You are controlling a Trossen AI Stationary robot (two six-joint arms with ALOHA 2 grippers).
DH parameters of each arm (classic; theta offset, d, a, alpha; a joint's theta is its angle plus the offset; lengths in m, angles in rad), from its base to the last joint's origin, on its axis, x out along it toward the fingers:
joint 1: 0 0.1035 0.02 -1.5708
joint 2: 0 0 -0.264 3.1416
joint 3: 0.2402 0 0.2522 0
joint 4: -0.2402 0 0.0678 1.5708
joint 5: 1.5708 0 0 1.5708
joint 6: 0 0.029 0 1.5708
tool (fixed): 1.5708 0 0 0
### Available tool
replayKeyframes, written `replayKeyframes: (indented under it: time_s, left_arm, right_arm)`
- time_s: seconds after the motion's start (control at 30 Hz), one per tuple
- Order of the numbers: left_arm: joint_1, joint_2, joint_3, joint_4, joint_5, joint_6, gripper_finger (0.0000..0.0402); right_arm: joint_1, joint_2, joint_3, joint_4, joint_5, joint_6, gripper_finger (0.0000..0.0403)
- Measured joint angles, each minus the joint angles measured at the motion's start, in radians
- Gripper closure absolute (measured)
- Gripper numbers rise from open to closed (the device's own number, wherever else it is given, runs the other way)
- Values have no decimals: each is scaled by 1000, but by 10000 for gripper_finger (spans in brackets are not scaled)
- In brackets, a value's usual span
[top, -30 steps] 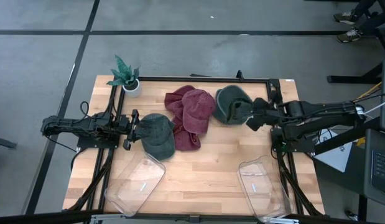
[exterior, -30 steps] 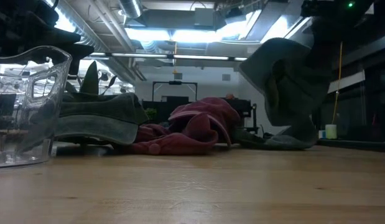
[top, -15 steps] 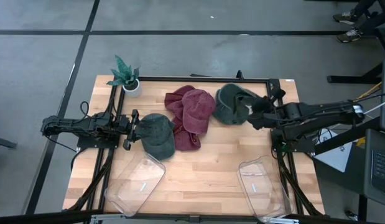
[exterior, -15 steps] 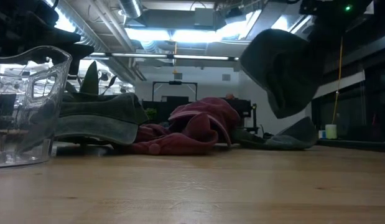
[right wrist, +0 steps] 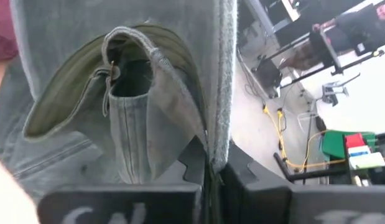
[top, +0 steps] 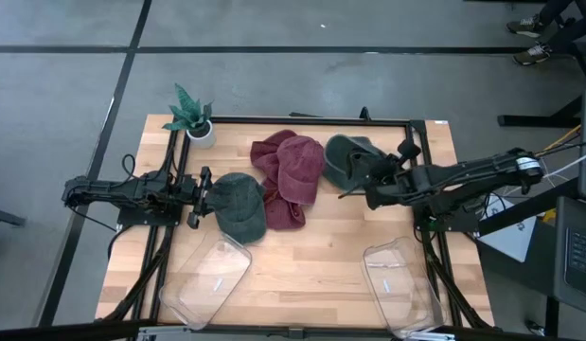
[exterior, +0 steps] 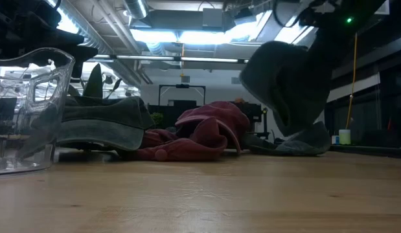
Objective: Pick & Place hat
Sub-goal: Put the bottom right green cap into the right transparent bin
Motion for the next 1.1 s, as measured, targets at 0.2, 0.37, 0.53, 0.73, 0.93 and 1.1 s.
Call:
replayKeyframes:
  time_s: [0.2,0.37,0.53,0.73,0.93,1.1]
  left_arm:
    - [0,0,0,0,0,0,217]
    - [0,0,0,0,0,0,217]
    - [0,0,0,0,0,0,217]
    - [0,0,0,0,0,0,217]
    - [0,0,0,0,0,0,217]
    - [0,0,0,0,0,0,217]
  right_arm:
    - [36,84,0,0,-10,96,379]
    - [77,115,0,0,-85,205,385]
    - [105,124,0,-1,-195,297,364]
    - [147,124,0,-7,-346,351,377]
    - [198,124,0,-4,-477,358,377]
    - [232,124,0,11,-557,356,347]
